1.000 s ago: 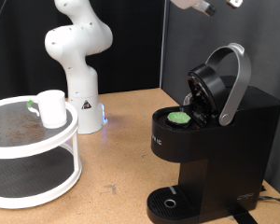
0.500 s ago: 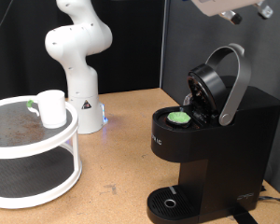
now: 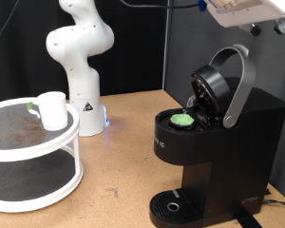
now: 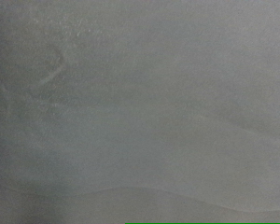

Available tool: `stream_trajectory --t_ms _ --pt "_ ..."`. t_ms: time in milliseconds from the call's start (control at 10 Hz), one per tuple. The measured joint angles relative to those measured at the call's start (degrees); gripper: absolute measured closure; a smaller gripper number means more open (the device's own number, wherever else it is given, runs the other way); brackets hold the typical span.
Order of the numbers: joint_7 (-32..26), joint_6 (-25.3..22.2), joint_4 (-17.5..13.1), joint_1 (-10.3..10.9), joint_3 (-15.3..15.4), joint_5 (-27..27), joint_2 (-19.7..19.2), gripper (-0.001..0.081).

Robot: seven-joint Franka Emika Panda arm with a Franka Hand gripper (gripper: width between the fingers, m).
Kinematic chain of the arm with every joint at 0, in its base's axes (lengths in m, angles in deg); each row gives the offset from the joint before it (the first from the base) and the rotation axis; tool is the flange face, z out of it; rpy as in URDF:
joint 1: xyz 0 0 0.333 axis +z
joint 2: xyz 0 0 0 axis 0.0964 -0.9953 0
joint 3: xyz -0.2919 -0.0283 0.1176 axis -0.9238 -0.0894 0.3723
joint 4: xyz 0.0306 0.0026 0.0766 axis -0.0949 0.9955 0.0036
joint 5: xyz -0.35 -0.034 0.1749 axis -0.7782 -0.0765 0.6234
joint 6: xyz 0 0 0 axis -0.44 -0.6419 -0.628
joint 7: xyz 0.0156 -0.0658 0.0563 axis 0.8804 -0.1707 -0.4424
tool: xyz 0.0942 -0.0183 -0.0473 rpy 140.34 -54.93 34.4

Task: Make a cup of coffee with the keurig machine

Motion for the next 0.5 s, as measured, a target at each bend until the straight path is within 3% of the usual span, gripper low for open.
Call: stream_trajectory --t_ms 100,200,300,400,500 --pt "0.0 0.03 0.0 0.0 0.16 -0.04 -0.42 0.0243" --pt "0.0 0.17 0.01 0.0 0.27 -0.09 -0.9 0.0243" --pt "0.0 0.33 0.05 0.0 0.34 -0.24 -1.3 0.0421" --pt "0.0 0.33 0.12 -0.05 0.34 -0.62 -1.6 0.0421" --pt "0.0 0.33 0.18 -0.16 0.32 -1.24 -1.92 0.0623"
